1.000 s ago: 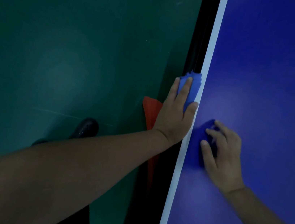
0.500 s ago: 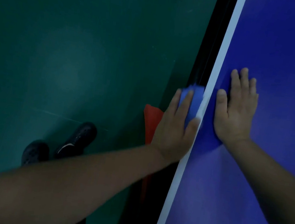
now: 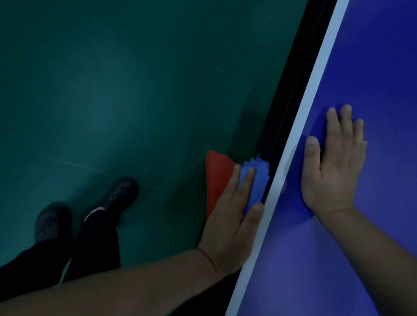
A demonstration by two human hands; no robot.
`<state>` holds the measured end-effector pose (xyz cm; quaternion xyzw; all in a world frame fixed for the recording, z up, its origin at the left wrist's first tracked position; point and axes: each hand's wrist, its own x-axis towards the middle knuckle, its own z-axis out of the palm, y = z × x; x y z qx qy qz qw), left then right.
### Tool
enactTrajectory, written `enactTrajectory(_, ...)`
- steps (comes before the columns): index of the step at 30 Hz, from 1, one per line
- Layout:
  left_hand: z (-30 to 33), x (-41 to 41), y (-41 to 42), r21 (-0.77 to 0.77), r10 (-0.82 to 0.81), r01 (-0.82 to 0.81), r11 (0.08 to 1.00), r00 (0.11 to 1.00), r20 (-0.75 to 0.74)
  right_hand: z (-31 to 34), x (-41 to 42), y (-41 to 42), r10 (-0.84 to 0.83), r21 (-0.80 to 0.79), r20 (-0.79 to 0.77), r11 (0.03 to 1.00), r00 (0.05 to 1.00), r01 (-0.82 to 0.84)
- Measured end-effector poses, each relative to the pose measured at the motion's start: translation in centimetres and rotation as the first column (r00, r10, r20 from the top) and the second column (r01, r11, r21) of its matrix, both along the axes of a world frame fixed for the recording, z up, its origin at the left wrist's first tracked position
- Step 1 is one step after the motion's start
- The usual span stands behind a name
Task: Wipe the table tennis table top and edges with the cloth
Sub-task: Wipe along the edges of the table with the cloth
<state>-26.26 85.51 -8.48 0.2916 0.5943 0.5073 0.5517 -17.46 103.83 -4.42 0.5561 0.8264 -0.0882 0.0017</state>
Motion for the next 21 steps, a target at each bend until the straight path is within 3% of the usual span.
enactTrajectory(7, -1.8, -6.0, 15.7, 0.022, 0.029, -0.027, 0.999, 0.995, -0.093, 0.0, 0.0, 0.1, 0.008, 0.003, 0.006, 1.0, 1.0, -0.008)
enactTrajectory(10, -1.7, -5.8, 13.8, 0.043, 0.029, -0.027, 0.999, 0.998, -0.048, 0.0, -0.1, 0.1, 0.008, 0.004, 0.005, 1.0, 1.0, -0.008)
enactTrajectory(16, 0.7, -0.9, 0.9, -0.022, 0.066, -0.064, 0.998, 0.992, 0.11, 0.1, -0.2, 0.0, 0.005, -0.005, 0.016, 1.0, 1.0, -0.005)
enactTrajectory(18, 1.3, -0.8, 1.6, -0.046, 0.095, -0.09, 0.995, 0.986, 0.133, 0.1, -0.1, 0.0, 0.004, -0.008, 0.018, 1.0, 1.0, -0.004)
enactTrajectory(21, 0.4, -3.1, 7.9, -0.05, 0.081, -0.08, 0.996, 0.996, 0.029, 0.0, -0.1, 0.0, 0.009, -0.016, 0.022, 1.0, 1.0, -0.009)
